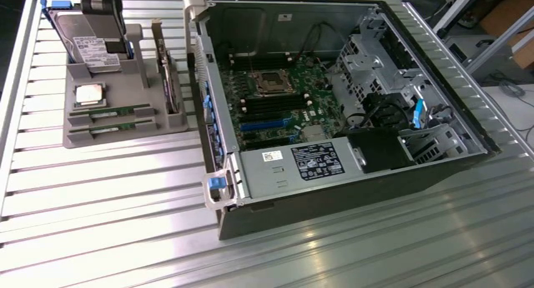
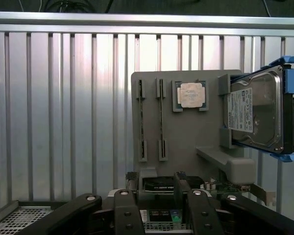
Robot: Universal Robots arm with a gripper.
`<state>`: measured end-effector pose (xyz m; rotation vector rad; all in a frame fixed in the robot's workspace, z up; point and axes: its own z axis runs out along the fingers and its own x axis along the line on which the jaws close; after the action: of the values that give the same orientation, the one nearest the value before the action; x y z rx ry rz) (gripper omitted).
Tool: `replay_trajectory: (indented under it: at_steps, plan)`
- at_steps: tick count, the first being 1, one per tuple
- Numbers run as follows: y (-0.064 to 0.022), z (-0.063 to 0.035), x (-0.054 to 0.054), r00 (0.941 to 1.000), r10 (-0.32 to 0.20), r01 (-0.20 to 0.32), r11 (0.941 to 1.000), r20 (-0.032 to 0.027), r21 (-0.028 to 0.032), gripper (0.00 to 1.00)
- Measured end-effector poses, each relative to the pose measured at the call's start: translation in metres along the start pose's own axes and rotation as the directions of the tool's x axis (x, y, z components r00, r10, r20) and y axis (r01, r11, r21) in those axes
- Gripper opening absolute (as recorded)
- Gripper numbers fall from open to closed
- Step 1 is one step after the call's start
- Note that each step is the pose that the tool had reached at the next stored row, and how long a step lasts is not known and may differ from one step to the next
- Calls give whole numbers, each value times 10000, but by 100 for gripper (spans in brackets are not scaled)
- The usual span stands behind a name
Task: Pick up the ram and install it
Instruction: 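Pick up the ram and move it above insertion slot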
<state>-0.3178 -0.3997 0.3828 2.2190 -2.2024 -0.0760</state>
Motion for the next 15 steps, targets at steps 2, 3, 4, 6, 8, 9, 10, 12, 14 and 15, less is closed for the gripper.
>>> replay_trajectory:
  at_steps: [2,3,4,6,8,9,10,12,14,15]
  plan:
    - [0,2,0,10000,0,0,10000,0,0,42]
    - [0,3,0,10000,0,0,10000,0,-1,42]
    - [0,5,0,10000,0,0,10000,0,0,42]
    - [0,9,0,10000,0,0,10000,0,0,42]
    - [-1,13,0,10000,0,0,10000,0,0,42]
    - [-1,17,1,10000,0,0,10000,0,0,42]
    - [-1,21,1,10000,0,0,10000,0,0,42]
    - [-1,24,1,10000,0,0,10000,0,0,42]
    - [-1,28,1,10000,0,0,10000,0,0,42]
    - [-1,30,1,10000,0,0,10000,0,-1,42]
